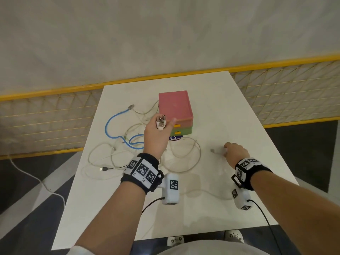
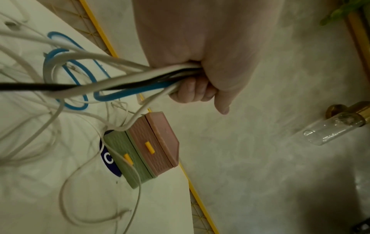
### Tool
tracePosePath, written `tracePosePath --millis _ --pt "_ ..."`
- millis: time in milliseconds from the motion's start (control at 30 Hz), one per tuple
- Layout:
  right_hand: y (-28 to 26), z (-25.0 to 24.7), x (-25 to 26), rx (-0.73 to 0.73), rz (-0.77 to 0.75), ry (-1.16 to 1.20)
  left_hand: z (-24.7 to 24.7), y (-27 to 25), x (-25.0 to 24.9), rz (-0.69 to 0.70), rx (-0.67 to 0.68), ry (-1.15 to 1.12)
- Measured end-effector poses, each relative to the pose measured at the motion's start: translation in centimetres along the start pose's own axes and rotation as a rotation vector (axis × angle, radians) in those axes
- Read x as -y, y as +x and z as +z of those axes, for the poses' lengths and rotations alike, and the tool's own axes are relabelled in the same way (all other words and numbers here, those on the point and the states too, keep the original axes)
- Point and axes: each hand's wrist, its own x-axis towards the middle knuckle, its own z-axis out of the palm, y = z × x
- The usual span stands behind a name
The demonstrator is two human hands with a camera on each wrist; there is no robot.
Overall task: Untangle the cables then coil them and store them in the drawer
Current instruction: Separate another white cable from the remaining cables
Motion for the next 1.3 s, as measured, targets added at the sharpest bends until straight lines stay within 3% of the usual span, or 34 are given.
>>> tracePosePath --millis 100,200,300,367,467,567,700,800,900,1000,1200,1300 --pt "-0.1 -0.3 1.0 -0.084 -0.010 0.235 0.3 -0.3 -0.1 -0.022 -0.016 -0.062" --pt "-1.1 -2.4 3.6 -0.189 -0.132 0.688 0.6 -0.4 -0.3 -0.071 0.000 -0.081" --pt "-3.5 -5.6 7.4 -0.142 -0.320 1.089 1.0 -0.4 -0.8 -0.102 0.051 -0.064" --pt "-5.1 -7.1 9.7 -0.106 -0.471 1.191 1.6 -0.5 -1.2 -0.093 0.105 -0.045" --pt "-6.9 -7.8 11.6 -0.075 -0.614 1.215 2.0 -0.6 -2.2 -0.106 0.163 -0.088" --pt "-7.3 -7.6 11.1 -0.004 -0.664 1.168 1.1 0.0 -3.0 -0.103 0.039 -0.206" --pt "-7.2 -6.9 7.5 0.087 -0.592 0.932 -2.3 1.8 -4.4 -0.143 -0.149 -0.444" --pt "-7.0 -7.0 6.0 0.011 -0.542 0.830 -4.0 2.2 -5.2 -0.155 -0.186 -0.477" --pt "-6.7 -7.7 6.5 -0.078 -0.551 0.773 -3.9 1.6 -4.9 -0.145 -0.111 -0.420" --pt "-6.7 -8.3 7.3 -0.115 -0.578 0.777 -3.1 0.9 -4.6 -0.144 0.062 -0.366" --pt "-8.2 -10.2 9.1 -0.130 -0.662 0.859 -0.8 -1.2 -3.2 -0.026 0.488 0.157" --pt "-7.9 -10.4 9.1 -0.120 -0.696 0.894 -0.4 -1.3 -2.3 -0.068 0.425 0.190"
